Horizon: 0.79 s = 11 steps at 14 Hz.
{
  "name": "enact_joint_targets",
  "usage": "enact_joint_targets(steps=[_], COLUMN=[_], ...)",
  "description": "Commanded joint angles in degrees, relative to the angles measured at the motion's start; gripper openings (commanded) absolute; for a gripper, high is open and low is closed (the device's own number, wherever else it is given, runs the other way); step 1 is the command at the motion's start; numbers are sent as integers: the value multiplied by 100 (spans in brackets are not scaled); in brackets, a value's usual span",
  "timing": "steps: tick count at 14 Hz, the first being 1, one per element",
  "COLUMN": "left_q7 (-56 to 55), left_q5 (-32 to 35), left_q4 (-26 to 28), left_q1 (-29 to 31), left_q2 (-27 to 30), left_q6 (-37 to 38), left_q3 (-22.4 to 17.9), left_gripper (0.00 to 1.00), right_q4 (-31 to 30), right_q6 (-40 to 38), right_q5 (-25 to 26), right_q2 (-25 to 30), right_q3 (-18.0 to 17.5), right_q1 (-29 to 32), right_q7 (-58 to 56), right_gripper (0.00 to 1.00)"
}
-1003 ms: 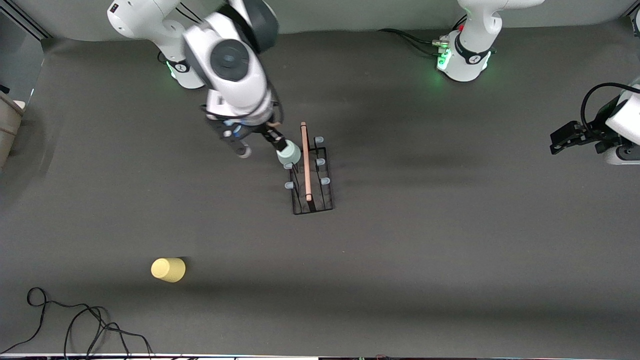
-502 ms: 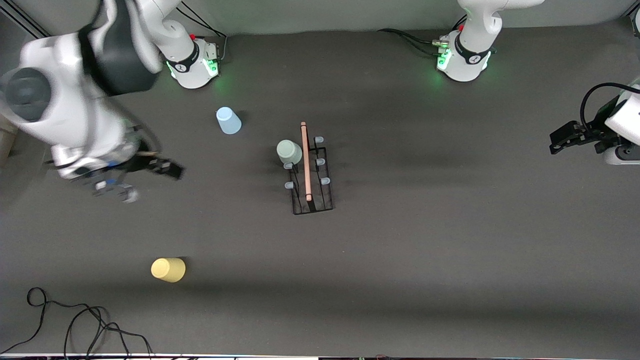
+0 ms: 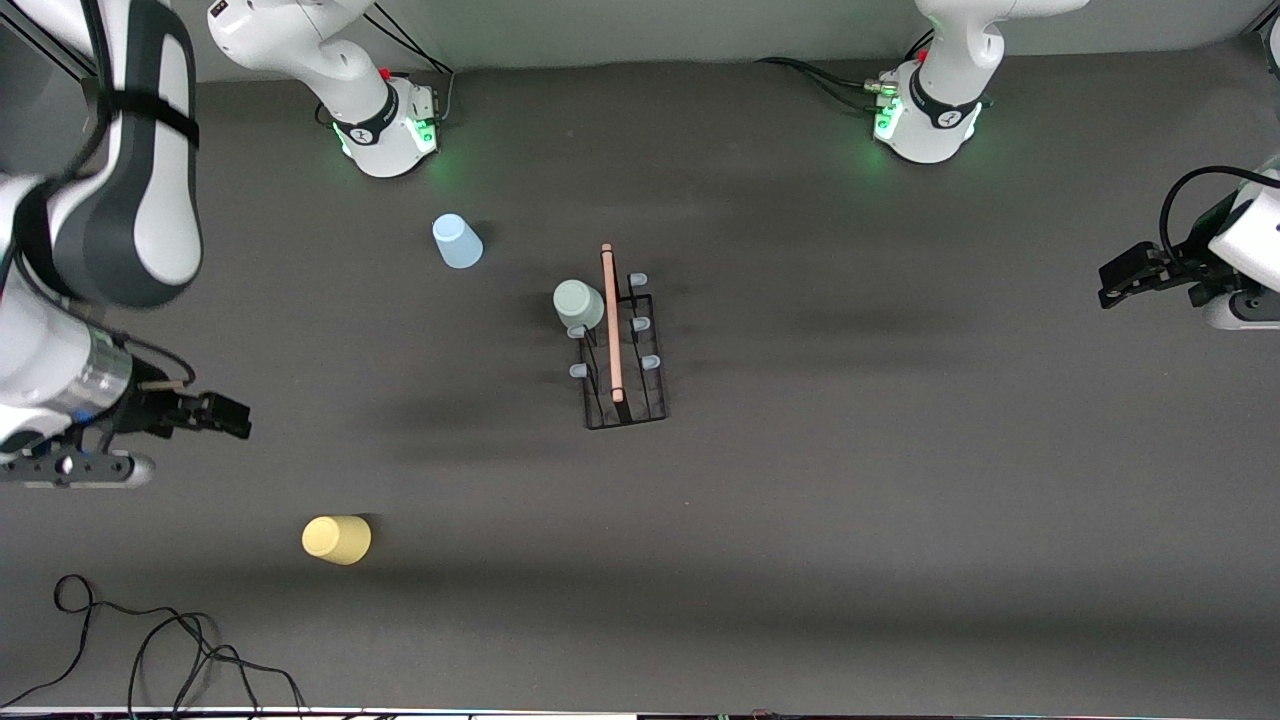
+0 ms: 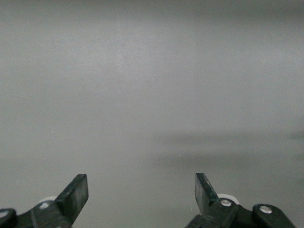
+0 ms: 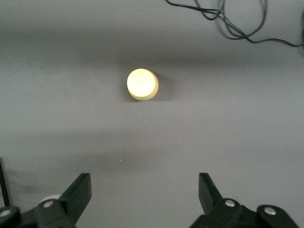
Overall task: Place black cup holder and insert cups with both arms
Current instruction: 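Open the right gripper and move it to the yellow cup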
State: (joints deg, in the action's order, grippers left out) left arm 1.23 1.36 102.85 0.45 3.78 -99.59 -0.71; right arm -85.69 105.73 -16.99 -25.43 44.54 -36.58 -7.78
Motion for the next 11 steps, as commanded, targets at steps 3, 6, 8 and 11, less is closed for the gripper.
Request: enact_joint_targets(steps=[3,6,8,11], left_q7=[97,97,97,97], left_q5=[-48,-48,-48,-48], left_q4=[7,16,33,33], left_q1=[34,34,25,34], left_q2=[18,18,-9,-9], left_q6=[27,27,27,45], left_q3=[18,18,18,18], left_gripper=[100,100,100,100], right_q4=[448,466,483,527], right_q6=[851,1369,1703,2134], right_q5=[-857,-1497,-1781,-1764], right_q2=[-1296,-1946,-2237,-2440], right_q3=[-33,-138,-558,-1130], right_q1=[125,326,729,1196], right_q7=[-259,-732,-1102,-1147], right_gripper=[100,100,100,100])
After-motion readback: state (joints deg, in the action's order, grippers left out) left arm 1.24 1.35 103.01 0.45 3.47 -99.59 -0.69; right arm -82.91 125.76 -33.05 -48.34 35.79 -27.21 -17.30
